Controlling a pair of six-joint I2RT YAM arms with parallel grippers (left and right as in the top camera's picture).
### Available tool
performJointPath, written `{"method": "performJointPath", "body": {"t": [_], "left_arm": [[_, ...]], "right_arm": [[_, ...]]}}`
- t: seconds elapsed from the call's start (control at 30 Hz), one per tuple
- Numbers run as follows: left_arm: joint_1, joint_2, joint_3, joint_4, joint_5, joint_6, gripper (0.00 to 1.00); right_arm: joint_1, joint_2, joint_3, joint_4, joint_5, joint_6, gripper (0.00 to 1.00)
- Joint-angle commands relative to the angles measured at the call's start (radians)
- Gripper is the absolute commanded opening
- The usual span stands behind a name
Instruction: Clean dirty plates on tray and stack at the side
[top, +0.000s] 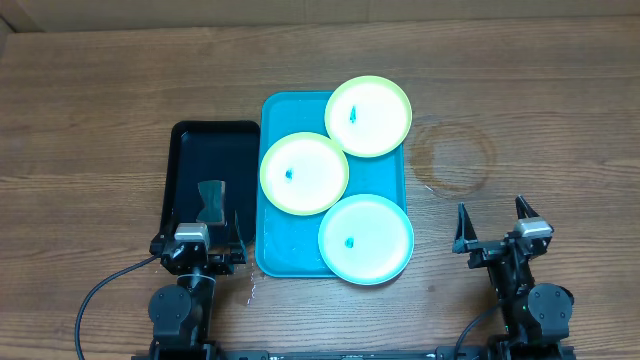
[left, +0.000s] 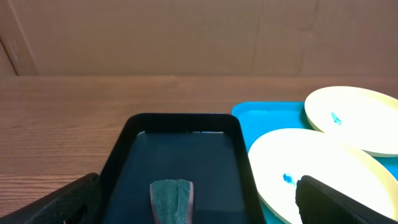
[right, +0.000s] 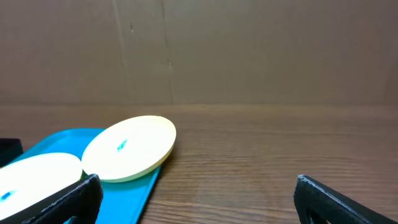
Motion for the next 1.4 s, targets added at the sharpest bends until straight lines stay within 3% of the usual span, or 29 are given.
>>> {"method": "performJointPath", "body": {"t": [0.0,0.43,0.63,0.9,1.13,1.37], "left_arm": [[0.004,0.000,-0.003,0.001,-0.005,0.016,1.00],[0.004,0.000,-0.003,0.003,-0.005,0.014,1.00],[0.004,0.000,0.071,-0.011,0.034,-0.098,1.00],[0.004,0.050,0.373,-0.186,0.153,-0.098,1.00],[0.004,0.326,0.760,-0.436,0.206,-0.072,1.00],[0.004,0.706,1.180,-0.851,0.266,0.001,1.00]], "right_arm": [[0.002,-0.008,-0.011,0.009,0.011,0.042,1.00],[0.002,-0.008,-0.008,0.008,-0.014,0.043,1.00],[0.002,-0.008,0.057,-0.021,-0.032,0.053,1.00],[0.002,0.029,0.273,-0.193,-0.032,0.061,1.00],[0.002,0.253,0.581,-0.367,-0.060,0.062,1.00],[0.002,0.579,0.905,-0.644,-0.176,0.061,1.00]]}}
